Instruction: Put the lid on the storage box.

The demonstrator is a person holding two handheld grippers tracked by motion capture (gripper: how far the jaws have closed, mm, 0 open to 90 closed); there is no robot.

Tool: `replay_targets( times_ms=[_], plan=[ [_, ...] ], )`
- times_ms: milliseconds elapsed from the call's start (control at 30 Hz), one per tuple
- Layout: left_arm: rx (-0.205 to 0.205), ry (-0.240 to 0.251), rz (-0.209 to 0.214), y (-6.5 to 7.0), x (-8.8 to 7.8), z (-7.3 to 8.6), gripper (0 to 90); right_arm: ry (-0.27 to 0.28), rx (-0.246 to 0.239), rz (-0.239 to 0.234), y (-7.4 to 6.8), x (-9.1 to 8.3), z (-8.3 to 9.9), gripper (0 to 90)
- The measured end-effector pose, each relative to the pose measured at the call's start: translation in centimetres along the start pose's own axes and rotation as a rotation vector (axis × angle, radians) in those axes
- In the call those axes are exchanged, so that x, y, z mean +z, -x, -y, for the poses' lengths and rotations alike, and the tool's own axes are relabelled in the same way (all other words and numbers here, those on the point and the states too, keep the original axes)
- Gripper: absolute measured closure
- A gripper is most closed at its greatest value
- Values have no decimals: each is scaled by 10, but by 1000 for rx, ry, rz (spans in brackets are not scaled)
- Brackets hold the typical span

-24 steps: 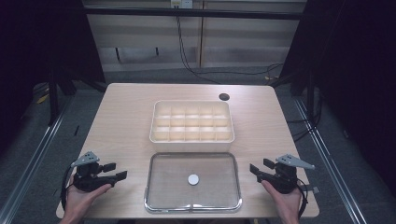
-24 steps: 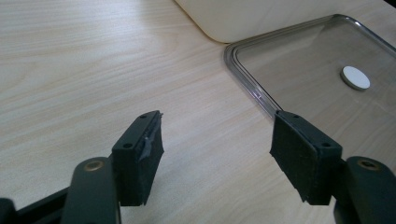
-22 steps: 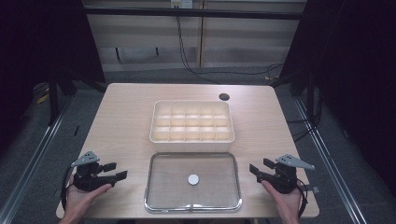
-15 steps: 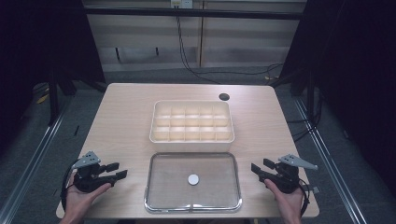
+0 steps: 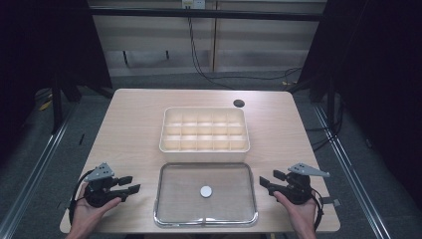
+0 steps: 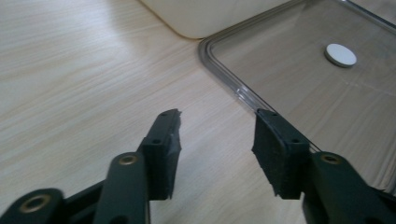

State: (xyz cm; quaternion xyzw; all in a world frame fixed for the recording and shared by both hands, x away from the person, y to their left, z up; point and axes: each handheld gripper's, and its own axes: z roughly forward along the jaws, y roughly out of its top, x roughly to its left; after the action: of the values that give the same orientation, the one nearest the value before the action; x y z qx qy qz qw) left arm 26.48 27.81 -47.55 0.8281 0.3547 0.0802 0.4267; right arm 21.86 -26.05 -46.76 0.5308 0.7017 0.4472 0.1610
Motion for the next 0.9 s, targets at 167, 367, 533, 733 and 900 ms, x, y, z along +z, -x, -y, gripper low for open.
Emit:
replay_targets(
  times_ms=[167,367,533,733,900],
  plan=[
    [-66,-23,37,0,4,-4,430,-21,-4,-25,-4,5,-5,343],
    [-79,-33,52,3,9,-12,405,-44,-34,-46,-9,16,-22,357],
    [-45,-32,44,6,20,-28,386,-59,-59,-67,-16,25,-34,430],
    [-69,7,85,4,28,-53,410,-62,-57,-60,-18,37,-44,434],
    [-53,-17,86,9,37,-47,431,-119,-48,-58,-16,43,-40,387]
  ],
)
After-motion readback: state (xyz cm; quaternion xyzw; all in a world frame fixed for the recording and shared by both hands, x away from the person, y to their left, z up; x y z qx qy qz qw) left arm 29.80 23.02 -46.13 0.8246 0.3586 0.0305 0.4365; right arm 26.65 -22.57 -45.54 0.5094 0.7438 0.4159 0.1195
